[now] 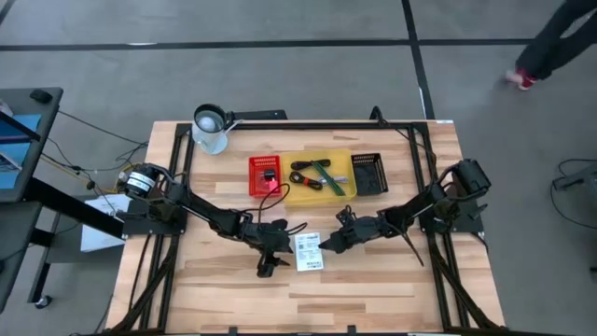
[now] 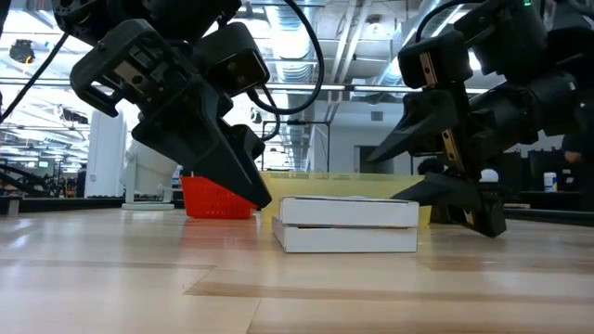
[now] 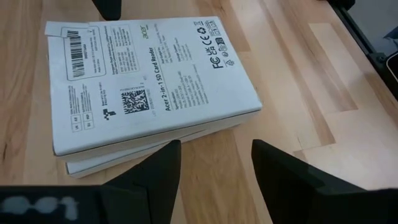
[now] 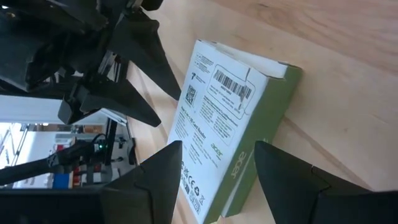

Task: Pick and place items into bin
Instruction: Put the white card reader box into the black bin

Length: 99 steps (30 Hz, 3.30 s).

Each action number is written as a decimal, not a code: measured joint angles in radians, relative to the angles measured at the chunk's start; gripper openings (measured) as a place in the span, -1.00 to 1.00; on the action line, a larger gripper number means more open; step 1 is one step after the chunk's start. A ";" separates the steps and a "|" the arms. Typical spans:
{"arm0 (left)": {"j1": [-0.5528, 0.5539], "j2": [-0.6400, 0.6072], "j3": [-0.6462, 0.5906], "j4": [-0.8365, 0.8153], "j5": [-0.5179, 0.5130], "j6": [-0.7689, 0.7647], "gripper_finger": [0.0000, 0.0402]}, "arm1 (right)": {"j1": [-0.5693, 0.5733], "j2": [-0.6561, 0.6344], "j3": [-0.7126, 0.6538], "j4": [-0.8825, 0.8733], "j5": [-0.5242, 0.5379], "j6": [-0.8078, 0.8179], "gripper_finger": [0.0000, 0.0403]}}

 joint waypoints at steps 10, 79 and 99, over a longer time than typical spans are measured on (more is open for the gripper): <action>0.000 0.000 0.000 0.014 -0.002 0.000 -0.07 | -0.001 0.000 0.000 -0.008 -0.032 0.035 -0.03; 0.002 0.000 0.000 0.041 -0.016 -0.012 -0.07 | -0.071 -0.002 0.059 -0.163 -0.156 0.145 -0.03; 0.003 0.000 0.000 0.020 -0.016 -0.016 -0.07 | -0.071 -0.002 0.059 -0.162 -0.156 0.139 -0.03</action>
